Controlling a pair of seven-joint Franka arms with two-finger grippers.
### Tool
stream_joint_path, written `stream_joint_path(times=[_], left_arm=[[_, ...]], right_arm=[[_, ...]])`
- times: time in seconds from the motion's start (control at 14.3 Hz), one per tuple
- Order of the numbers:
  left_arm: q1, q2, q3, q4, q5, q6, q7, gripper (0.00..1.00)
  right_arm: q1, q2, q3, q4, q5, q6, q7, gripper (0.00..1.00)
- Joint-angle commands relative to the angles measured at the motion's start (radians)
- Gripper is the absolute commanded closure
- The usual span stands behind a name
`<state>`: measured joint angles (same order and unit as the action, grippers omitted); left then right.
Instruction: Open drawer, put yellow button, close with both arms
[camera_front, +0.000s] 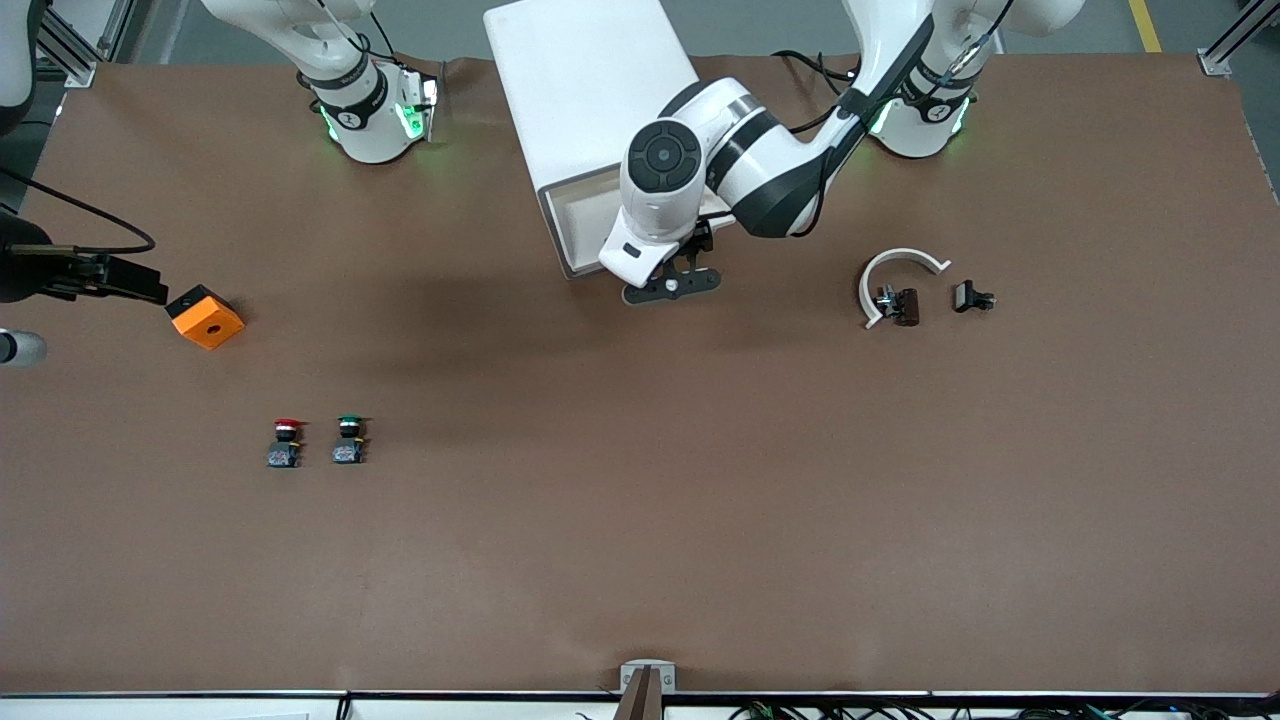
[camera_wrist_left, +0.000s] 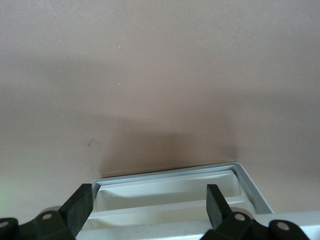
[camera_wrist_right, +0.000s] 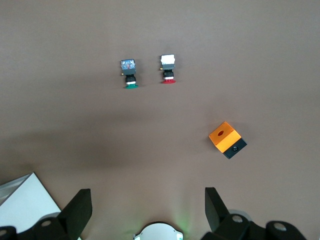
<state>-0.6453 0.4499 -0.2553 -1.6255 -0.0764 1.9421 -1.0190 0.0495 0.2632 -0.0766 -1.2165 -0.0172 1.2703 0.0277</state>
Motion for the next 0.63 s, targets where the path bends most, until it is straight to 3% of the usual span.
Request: stream_joint_path(times=[0.0, 0.35, 0.56], left_arm=[[-0.016, -0.033, -0.015, -0.037, 0.015, 0.008, -0.023, 0.00], [-0.014, -0.027, -0.048, -0.034, -0.012, 0.003, -0.079, 0.00], [-0.016, -0.019, -0.064, -0.036, -0.054, 0.001, -0.116, 0.00]], right_arm=[[-0.016, -0.010, 0.014, 0.000, -0.014, -0.008, 0.000, 0.00], [-0.011, -0.018, 0.017, 0.008, -0.015, -0.009, 0.078, 0.00], [-0.026, -0.070, 0.014, -0.003, 0.002, -0.020, 0.095, 0.00]])
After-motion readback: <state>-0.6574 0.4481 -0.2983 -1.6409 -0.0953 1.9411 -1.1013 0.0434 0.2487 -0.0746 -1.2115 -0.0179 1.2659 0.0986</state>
